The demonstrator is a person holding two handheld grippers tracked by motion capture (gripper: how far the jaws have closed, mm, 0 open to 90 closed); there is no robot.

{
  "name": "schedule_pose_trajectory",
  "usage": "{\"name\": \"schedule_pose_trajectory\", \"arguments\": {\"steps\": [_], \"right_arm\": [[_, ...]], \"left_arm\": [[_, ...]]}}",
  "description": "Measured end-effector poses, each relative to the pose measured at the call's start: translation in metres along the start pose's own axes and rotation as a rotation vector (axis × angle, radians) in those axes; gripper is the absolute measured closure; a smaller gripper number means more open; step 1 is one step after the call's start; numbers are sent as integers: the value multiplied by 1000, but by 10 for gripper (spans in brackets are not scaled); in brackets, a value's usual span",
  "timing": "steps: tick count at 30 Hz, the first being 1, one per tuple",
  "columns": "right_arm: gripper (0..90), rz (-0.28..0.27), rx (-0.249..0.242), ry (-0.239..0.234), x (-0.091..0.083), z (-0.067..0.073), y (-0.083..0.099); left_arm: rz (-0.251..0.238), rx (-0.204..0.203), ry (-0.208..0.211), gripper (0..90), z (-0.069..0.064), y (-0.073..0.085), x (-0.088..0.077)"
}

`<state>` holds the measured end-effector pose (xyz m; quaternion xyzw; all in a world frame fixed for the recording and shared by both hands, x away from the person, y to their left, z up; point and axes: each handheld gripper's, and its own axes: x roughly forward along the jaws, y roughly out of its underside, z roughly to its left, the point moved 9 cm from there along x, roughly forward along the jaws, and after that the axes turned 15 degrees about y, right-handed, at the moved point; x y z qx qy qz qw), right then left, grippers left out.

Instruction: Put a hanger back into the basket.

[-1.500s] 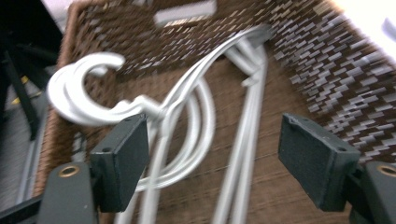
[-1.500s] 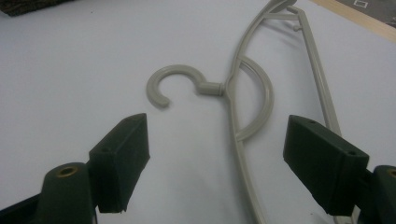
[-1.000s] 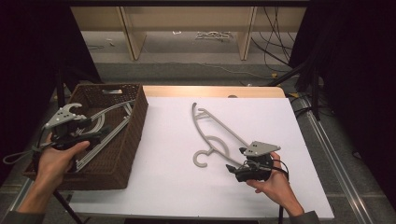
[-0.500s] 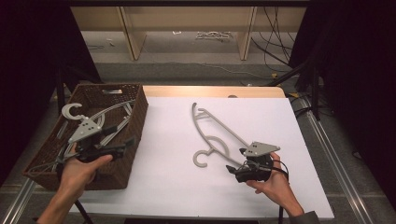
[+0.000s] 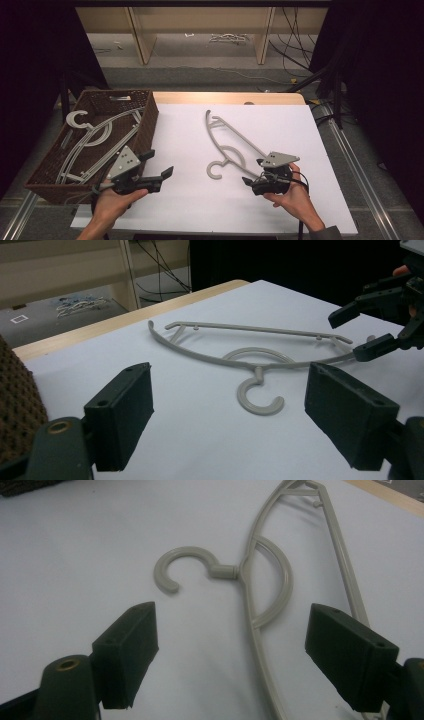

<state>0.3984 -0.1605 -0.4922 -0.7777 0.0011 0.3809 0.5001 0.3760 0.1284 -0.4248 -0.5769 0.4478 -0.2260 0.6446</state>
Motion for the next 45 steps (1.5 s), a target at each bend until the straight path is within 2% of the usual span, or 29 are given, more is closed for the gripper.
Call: {"name": "schedule_pose_trajectory", "arguments": {"steps": [4,5,6,8,11,12,13,14,15,16,17,18,20,21,24,26,27,28,29,30,31,34,35,38,40,45], "right_arm": [[214,7,-7,2,3,1,2],[214,-1,-23,-1,5,0,3],[214,23,-17,16,6,-1,5],[213,21,-40,12,9,-2,8],[203,57,-21,18,11,-3,12],[195,58,-35,19,13,-4,13],[194,83,-18,23,13,-4,14],[197,92,-26,24,16,-5,16],[200,105,-27,21,17,-5,17],[214,124,-35,25,22,-6,19],[236,145,-34,20,25,-7,21],[250,134,-40,28,30,-8,21],[256,161,-36,25,35,-8,23],[258,175,-34,25,38,-9,24],[316,193,-44,15,44,-11,26],[344,228,-44,4,45,-12,29],[356,217,-37,16,47,-13,28],[379,231,-39,6,47,-15,28],[399,214,-39,6,49,-16,27],[448,248,-40,-12,48,-15,27],[461,233,-46,-6,51,-16,26],[506,256,-41,-27,53,-14,24],[523,267,-38,-21,54,-13,24],[569,319,-76,-55,58,-11,27],[587,324,-97,-61,62,-11,27],[654,345,-98,-68,63,-12,25]], "left_arm": [[32,39,-18,191,-3,17,8],[41,55,-26,189,-4,24,12],[53,63,-27,189,-4,28,14],[75,37,6,187,-7,37,18],[78,44,4,173,-8,41,21],[77,43,2,173,-8,41,21],[62,40,9,172,-8,41,23],[56,34,15,172,-9,41,24],[50,44,7,172,-11,42,25],[47,47,16,172,-12,42,27],[59,53,25,172,-14,42,28],[58,53,32,172,-15,43,29],[71,69,33,172,-17,44,31],[76,65,39,172,-18,44,31],[69,66,39,172,-18,43,31],[68,68,44,172,-18,43,31],[71,72,50,172,-19,43,31],[69,67,49,172,-20,43,32],[67,66,52,172,-21,43,32],[70,76,52,172,-21,43,32],[71,78,50,173,-21,43,32],[61,69,45,173,-20,42,32],[61,73,45,173,-19,42,32],[62,70,42,173,-19,43,31],[55,71,45,173,-19,42,31],[63,78,47,174,-19,42,31]]}}
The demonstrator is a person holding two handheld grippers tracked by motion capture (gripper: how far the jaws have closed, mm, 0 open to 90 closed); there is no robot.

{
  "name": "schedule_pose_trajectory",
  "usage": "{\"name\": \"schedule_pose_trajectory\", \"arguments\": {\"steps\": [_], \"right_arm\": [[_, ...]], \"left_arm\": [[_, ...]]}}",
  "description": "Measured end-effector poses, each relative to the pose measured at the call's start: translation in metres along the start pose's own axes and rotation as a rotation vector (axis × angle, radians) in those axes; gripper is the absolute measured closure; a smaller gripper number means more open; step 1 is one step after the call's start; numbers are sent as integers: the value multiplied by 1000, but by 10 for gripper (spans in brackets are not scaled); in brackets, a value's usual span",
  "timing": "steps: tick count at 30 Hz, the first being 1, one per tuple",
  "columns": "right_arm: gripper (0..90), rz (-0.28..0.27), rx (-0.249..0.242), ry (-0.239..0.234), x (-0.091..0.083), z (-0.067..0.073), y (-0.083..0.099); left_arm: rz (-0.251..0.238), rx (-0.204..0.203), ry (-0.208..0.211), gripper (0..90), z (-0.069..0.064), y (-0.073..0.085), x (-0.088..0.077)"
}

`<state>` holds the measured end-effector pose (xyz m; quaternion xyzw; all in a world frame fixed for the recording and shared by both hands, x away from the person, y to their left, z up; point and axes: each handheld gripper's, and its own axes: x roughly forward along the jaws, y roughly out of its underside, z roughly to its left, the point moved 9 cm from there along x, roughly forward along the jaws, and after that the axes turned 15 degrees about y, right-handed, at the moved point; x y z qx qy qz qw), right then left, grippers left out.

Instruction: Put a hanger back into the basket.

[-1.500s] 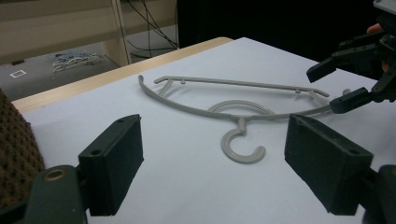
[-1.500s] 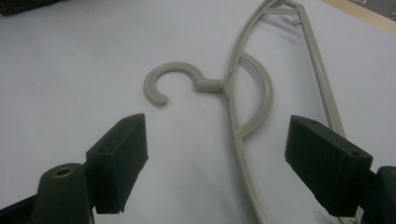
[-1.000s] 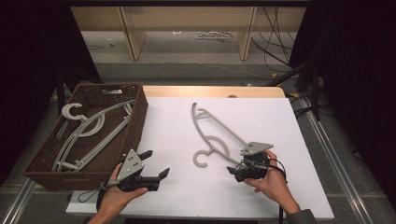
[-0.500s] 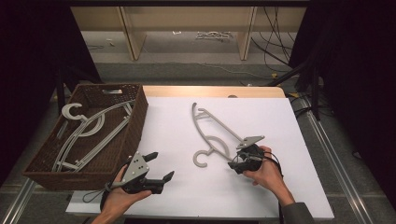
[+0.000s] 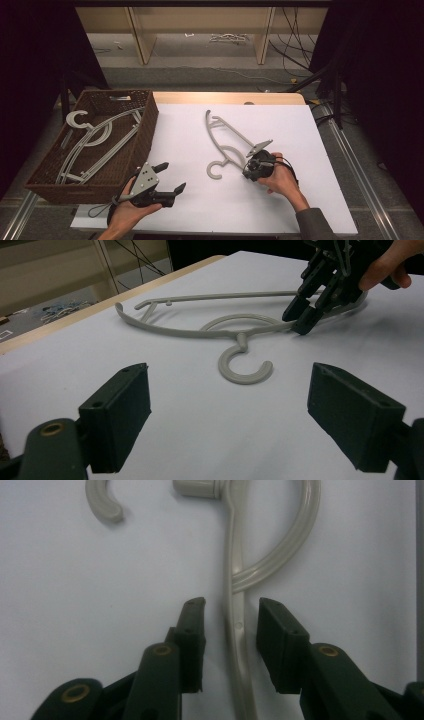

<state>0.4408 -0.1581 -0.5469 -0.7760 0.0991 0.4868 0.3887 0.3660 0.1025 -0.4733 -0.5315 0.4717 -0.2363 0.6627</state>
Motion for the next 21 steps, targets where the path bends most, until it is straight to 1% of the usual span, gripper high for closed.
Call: {"name": "schedule_pose_trajectory", "arguments": {"steps": [3,4,9,13,14,15,20,21], "right_arm": [[678,14,-7,-3,1,-1,-2],[682,27,-18,-7,1,-2,-2],[700,67,-26,-12,3,-2,-4],[716,102,-50,-14,3,-1,-7],[719,106,-58,-9,4,-2,-7],[723,111,-62,-14,4,-2,-8],[753,131,-59,-27,5,-3,-9],[757,132,-63,-24,5,-3,-9]], "left_arm": [[5,-2,0,174,-1,1,0],[3,-3,0,174,-1,1,0],[4,-3,-2,176,0,1,0],[4,1,2,179,0,1,1],[9,-2,-2,179,1,2,1],[8,-1,-2,179,1,2,1],[7,-5,-4,181,1,2,2],[6,-5,-5,181,1,2,2]]}}
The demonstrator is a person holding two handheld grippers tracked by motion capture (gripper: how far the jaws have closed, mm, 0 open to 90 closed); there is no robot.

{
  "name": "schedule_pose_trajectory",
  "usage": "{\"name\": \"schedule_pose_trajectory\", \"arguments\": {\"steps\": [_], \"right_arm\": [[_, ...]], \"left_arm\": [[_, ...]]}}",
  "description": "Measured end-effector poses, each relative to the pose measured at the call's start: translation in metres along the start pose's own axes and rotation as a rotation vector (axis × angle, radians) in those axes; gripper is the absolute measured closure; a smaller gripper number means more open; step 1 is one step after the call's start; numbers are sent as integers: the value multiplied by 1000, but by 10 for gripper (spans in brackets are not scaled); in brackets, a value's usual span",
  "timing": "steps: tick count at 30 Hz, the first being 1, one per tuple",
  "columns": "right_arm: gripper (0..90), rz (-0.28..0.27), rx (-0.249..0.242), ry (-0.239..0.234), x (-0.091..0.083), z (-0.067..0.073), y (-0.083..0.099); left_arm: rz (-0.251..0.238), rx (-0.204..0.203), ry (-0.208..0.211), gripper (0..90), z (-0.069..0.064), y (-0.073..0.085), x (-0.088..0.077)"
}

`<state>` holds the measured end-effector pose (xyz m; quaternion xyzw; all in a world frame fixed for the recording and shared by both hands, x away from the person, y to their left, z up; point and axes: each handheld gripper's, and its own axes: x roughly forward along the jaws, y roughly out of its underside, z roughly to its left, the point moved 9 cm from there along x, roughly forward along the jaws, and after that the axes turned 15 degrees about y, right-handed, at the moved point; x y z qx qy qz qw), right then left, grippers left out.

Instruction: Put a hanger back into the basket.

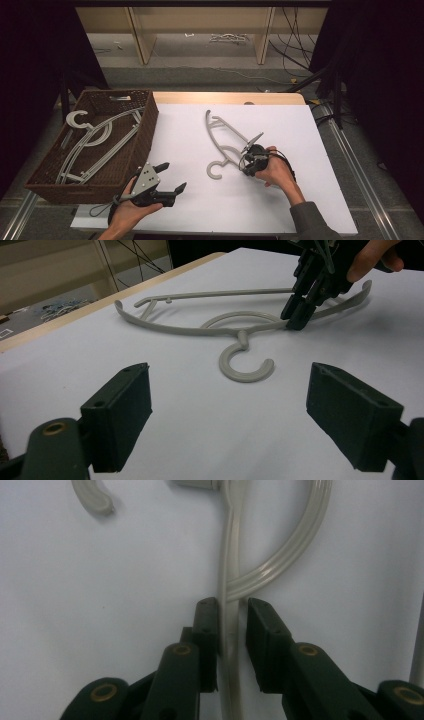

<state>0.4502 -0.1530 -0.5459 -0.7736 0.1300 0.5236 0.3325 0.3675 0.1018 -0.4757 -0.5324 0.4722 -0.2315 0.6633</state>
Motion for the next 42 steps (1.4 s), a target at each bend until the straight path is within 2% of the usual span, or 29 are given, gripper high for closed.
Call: {"name": "schedule_pose_trajectory", "arguments": {"steps": [10,15,20,25,27,28,34,38,42], "right_arm": [[805,22,-38,12,0,2,-3],[815,3,-72,18,0,3,-3],[819,-13,-127,29,-2,4,-3],[820,-23,-156,4,-7,8,-1],[820,-30,-171,-6,-10,11,0],[820,-34,-186,-10,-13,13,1],[820,-65,-223,-28,-26,22,1],[821,-79,-244,-48,-34,27,3],[821,-89,-258,-50,-41,32,5]], "left_arm": [[11,1,8,184,0,1,1],[14,-2,10,188,0,2,1],[20,-3,8,198,2,3,-1],[26,-4,0,204,4,4,-2],[30,9,3,208,5,4,-2],[28,0,1,209,4,4,-2],[40,11,-2,215,5,6,-1],[60,18,-18,223,6,8,0],[82,26,-15,230,6,10,7]]}}
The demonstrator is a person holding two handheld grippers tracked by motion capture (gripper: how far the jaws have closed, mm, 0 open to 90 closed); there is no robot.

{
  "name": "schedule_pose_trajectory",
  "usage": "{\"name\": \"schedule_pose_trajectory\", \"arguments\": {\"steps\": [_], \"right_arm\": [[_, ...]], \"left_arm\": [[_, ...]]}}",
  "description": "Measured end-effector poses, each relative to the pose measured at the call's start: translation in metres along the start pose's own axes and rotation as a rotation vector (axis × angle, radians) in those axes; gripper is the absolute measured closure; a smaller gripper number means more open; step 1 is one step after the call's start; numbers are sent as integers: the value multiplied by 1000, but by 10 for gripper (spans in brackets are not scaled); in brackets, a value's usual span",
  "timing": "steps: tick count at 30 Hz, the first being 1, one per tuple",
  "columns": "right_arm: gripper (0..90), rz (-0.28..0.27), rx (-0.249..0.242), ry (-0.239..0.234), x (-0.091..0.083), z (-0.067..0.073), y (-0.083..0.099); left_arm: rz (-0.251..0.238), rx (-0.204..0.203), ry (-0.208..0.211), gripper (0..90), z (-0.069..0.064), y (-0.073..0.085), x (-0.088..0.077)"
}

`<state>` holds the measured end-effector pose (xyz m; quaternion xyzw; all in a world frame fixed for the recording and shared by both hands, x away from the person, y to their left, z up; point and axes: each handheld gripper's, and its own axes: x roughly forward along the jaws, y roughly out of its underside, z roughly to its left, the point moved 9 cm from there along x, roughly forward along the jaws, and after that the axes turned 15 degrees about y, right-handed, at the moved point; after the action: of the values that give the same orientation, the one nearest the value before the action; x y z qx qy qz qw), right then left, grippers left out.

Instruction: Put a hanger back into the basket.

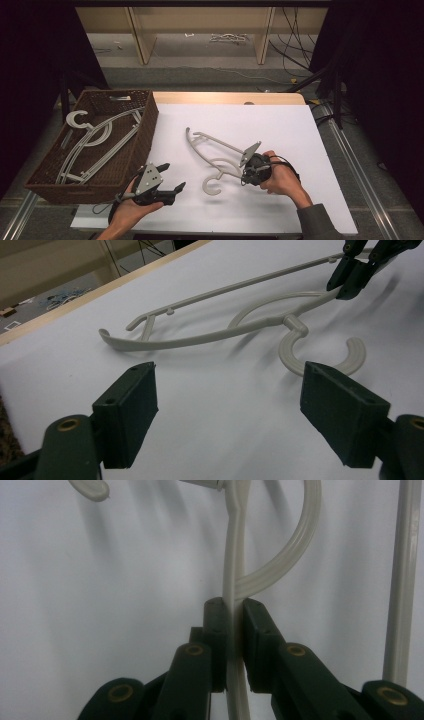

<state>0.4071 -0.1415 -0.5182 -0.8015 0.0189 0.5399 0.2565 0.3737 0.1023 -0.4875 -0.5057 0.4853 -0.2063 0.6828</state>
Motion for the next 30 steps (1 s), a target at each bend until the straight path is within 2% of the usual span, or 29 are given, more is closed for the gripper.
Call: {"name": "schedule_pose_trajectory", "arguments": {"steps": [1,2,3,6,9,12,14,16,18,20,21,22,25,30], "right_arm": [[821,2,-8,-8,-2,2,0],[821,-1,-13,-11,-4,4,0],[821,-2,-17,-16,-5,6,0],[821,-5,-32,-29,-6,11,-2],[821,-11,-43,-46,-8,15,-4],[821,-17,-56,-58,-11,19,-6],[822,-19,-60,-67,-14,21,-7],[822,-26,-66,-69,-15,22,-8],[822,-27,-74,-74,-16,23,-8],[822,-30,-75,-78,-17,24,-9],[822,-38,-84,-77,-17,24,-10],[822,-34,-79,-81,-18,25,-10],[822,-39,-90,-89,-20,27,-12],[822,-47,-103,-101,-22,30,-13]], "left_arm": [[6,13,6,233,-1,-1,3],[6,7,7,236,-2,-1,5],[19,22,6,237,-2,0,8],[46,33,25,224,-3,2,16],[78,70,15,224,-1,3,26],[89,79,17,227,1,2,35],[114,87,32,226,2,2,40],[106,83,59,230,-1,0,48],[137,120,66,232,-1,2,53],[144,147,68,240,-2,2,58],[173,190,69,245,-1,3,60],[179,204,65,252,0,4,62],[192,198,95,265,2,5,68],[219,221,126,309,4,9,76]]}}
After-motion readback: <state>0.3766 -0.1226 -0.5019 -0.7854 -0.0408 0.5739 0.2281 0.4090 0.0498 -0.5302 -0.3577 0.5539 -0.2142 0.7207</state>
